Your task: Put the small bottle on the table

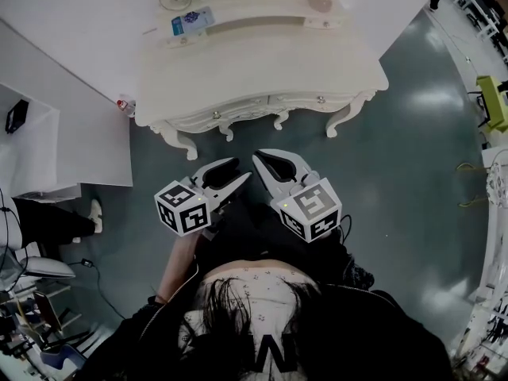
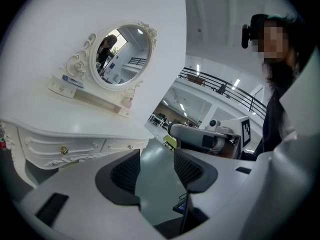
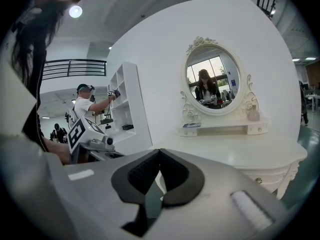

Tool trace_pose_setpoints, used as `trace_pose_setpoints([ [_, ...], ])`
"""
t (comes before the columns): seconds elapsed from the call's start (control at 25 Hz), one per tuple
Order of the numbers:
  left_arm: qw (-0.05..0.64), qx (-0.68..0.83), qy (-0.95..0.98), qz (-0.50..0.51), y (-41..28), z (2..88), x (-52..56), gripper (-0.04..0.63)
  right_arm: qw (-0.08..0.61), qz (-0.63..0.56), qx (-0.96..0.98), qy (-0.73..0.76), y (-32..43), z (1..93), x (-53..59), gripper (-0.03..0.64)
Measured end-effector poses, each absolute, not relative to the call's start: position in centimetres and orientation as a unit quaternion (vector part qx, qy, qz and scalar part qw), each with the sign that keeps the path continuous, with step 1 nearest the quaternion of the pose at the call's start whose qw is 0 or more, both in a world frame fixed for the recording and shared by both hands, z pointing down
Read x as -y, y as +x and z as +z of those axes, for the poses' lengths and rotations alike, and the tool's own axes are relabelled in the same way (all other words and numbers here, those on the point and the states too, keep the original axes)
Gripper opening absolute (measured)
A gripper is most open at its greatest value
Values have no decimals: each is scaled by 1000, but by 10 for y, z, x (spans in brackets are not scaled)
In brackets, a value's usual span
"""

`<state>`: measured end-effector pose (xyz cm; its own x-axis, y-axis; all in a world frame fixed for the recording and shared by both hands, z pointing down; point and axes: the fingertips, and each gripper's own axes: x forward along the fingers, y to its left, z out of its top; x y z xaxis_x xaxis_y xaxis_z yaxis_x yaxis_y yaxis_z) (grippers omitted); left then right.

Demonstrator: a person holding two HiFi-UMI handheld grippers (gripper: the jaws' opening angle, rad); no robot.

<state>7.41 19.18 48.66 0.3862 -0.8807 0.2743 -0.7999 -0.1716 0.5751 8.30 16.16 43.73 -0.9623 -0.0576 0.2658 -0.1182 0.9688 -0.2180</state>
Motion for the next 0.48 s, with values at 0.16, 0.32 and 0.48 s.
trace_pose_setpoints([
  [0.16, 332, 554, 761, -63, 71, 487, -197, 212, 132, 112, 984, 41, 81, 437, -167, 11],
  [0.32, 329, 558, 759, -65, 69, 488, -202, 212, 134, 104, 985, 39, 81, 438, -172, 11],
  [0.48, 327, 561, 758, -66, 67, 487, -203, 199, 137, 91, 986, 36, 78, 435, -174, 11],
])
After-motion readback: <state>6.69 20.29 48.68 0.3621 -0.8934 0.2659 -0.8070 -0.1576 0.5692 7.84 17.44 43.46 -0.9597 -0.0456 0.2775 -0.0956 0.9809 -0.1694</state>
